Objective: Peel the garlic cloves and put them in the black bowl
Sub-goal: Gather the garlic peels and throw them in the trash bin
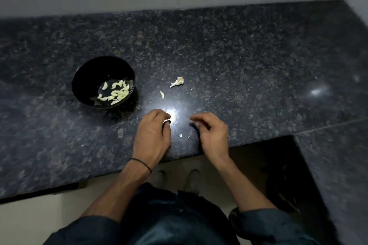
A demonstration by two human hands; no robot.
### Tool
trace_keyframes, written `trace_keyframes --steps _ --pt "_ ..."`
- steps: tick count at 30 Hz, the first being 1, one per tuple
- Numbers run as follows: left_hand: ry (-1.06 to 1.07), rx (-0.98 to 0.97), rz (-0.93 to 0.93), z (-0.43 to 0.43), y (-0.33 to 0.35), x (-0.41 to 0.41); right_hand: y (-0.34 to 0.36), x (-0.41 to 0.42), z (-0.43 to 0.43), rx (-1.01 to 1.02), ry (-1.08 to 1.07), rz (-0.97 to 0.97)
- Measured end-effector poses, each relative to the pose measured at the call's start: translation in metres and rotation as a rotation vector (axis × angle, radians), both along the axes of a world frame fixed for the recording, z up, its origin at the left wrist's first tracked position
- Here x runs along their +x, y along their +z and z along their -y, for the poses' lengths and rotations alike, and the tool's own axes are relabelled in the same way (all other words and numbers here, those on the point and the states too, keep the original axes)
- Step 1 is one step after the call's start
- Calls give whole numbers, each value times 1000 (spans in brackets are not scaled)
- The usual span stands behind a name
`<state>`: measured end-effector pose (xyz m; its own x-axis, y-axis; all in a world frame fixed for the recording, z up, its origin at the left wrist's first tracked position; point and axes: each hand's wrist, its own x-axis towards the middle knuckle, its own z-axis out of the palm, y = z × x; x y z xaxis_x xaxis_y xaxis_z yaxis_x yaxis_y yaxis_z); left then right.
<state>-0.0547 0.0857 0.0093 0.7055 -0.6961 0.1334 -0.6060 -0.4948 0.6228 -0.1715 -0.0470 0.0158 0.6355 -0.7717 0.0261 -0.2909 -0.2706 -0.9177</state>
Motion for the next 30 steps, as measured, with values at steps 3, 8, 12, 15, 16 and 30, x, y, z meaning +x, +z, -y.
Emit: trace_keyframes --steps 3,8,12,15,16,30 --pt "-116 -54 -67 1 3 7 8 -4 -3 470 -311 115" --pt "-333 -89 -114 9 3 -3 20 -32 -18 752 -580 422" --pt "-498 -97 -98 24 2 -33 26 -72 -39 886 -720 602" --pt "-603 -129 -115 28 6 -63 24 -107 -58 941 -814 688" --pt "-642 -136 -121 28 6 -76 23 -121 -64 953 -845 717" --pt "-1294 217 -151 -33 -41 -370 -58 -436 -233 1023 -1337 959"
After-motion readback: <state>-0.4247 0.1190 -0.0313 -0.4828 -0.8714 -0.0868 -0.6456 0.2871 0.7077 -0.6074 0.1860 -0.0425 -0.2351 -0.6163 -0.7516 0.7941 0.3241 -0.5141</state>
